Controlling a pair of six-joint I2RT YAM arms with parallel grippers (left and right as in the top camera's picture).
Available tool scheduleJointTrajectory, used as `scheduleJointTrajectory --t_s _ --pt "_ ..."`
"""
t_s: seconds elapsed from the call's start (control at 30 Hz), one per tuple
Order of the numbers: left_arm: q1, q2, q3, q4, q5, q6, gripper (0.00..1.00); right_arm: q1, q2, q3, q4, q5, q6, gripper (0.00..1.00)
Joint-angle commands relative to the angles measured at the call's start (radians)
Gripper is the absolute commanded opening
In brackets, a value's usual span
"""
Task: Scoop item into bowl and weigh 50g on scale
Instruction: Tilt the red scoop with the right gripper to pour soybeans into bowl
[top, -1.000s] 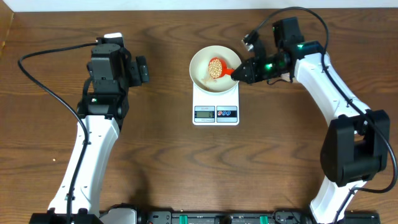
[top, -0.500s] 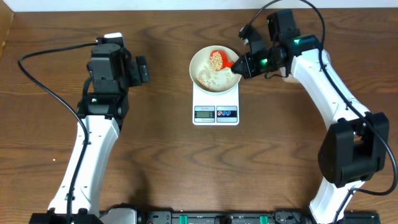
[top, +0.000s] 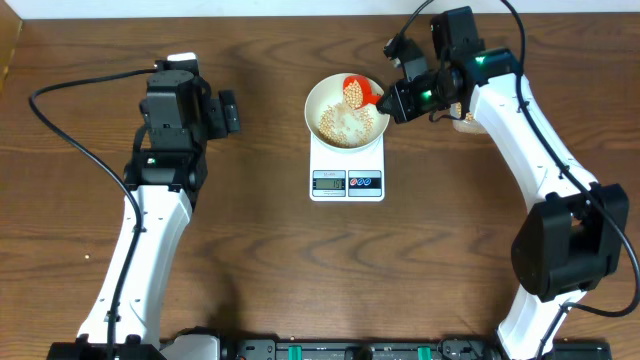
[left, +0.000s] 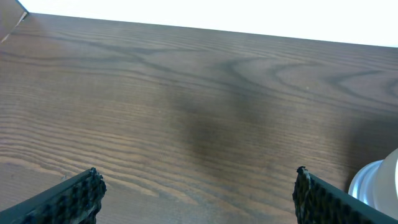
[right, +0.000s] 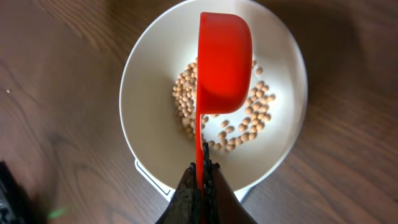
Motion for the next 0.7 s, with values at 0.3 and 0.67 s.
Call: scheduleJointTrajectory --t_s 0.3,0.67 --pt "0.004 0.005 0.006 0.001 0.002 0.018 0.98 0.038 -0.031 0.052 -0.012 0.084 -0.08 0.01" --pt "0.004 0.005 0.006 0.001 0.002 0.018 0.99 0.068 -0.031 0.062 -0.012 0.136 -0.131 0.01"
